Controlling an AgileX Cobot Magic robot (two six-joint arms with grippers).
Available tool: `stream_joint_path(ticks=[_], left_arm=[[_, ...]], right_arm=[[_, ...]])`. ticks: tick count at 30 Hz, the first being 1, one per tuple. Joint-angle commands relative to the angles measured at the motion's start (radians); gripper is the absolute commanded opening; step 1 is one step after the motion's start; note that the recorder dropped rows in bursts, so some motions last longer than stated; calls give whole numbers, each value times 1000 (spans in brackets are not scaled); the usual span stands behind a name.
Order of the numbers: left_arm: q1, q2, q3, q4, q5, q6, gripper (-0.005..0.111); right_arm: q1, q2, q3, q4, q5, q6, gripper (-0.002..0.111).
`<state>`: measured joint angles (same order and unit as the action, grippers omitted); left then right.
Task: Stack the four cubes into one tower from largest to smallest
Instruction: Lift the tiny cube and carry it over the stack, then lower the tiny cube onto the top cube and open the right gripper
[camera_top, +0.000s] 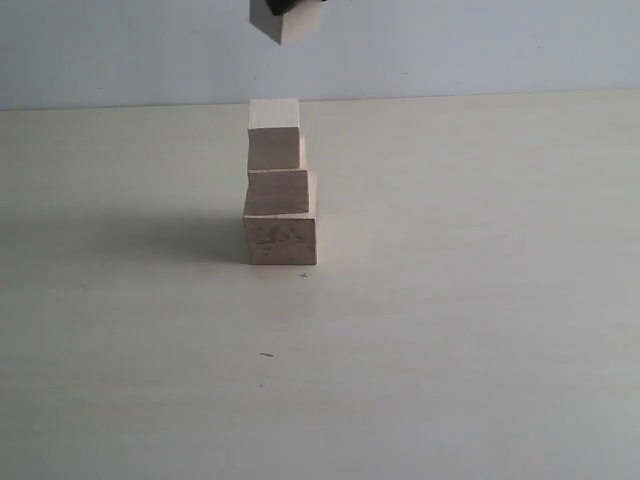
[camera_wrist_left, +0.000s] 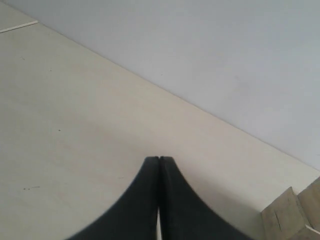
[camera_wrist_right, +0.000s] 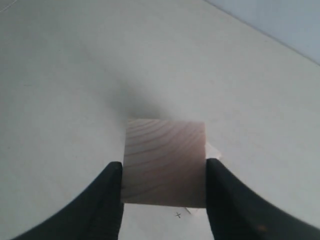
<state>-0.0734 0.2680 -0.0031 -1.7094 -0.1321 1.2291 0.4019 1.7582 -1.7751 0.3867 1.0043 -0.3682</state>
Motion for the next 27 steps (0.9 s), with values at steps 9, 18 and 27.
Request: stream_joint_path(ticks=[9,18,27], left_arm=[[-79,-7,3,4,8,5,0],[-94,-7,3,4,15,3,0],[-94,-7,3,4,15,5,0]], right_arm=[[29,208,-230,-34,175,-239,34],[29,248,-236,-95,150,308,34],[98,248,-236,-242,106,604,33]])
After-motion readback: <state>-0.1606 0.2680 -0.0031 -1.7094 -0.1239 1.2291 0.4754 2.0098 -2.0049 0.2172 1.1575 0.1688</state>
